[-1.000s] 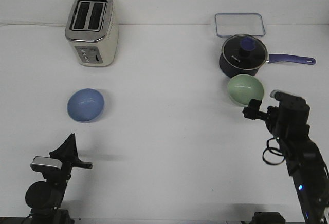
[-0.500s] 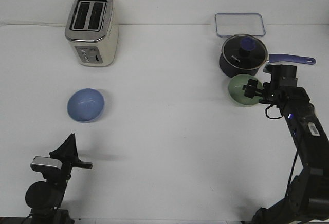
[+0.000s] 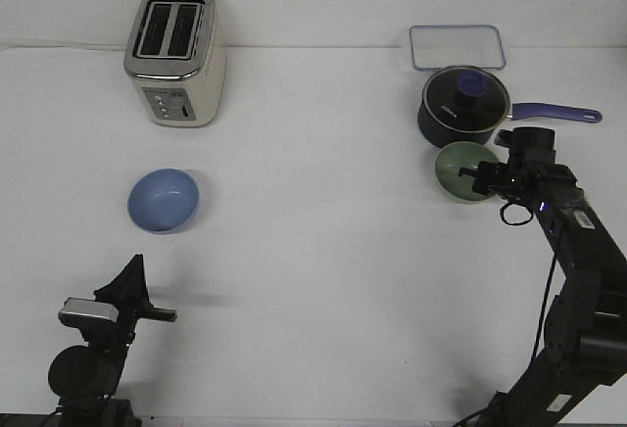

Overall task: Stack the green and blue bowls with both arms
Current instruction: 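Reach the right gripper forward to the rim of the pale green bowl, then grip the green bowl rim, lift and carry it toward the table center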

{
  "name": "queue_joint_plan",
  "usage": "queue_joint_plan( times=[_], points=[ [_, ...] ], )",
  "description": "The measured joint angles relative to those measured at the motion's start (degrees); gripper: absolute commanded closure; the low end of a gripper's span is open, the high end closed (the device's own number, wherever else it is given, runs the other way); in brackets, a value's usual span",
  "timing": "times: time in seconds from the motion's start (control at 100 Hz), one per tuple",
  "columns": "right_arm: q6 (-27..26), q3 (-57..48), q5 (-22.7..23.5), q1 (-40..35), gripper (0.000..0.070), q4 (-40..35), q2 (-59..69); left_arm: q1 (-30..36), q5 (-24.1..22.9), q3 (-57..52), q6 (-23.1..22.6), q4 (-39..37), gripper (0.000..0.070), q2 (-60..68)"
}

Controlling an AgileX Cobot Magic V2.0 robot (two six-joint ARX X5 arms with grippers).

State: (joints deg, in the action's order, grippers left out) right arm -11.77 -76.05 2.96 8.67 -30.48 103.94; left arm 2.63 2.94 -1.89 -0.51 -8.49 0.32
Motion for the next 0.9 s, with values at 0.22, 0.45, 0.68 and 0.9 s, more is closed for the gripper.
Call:
queue_joint_plan(
  times=[0.22, 0.45, 0.68, 0.9],
  points=[
    [0.39, -0.63, 0.90, -0.02, 0.0700, 0.96, -0.52, 0.00, 0.00, 0.00, 0.00, 0.00, 0.0686, 0.00],
    [1.03, -0.26, 2.47, -0.02, 0.0700, -2.45, -6.08, 0.00, 0.00, 0.00, 0.00, 0.00, 0.0686, 0.00],
    [1.07, -0.28, 9.49, -0.07, 0.0700, -6.73, -19.43, 0.00, -0.02, 0.00, 0.00, 0.00, 0.0686, 0.00],
    [1.07, 4.07, 13.60, -5.27, 0.0700, -10.03, -29.79, 0.00, -0.02, 0.00, 0.00, -0.02, 0.0686, 0.00]
  ],
)
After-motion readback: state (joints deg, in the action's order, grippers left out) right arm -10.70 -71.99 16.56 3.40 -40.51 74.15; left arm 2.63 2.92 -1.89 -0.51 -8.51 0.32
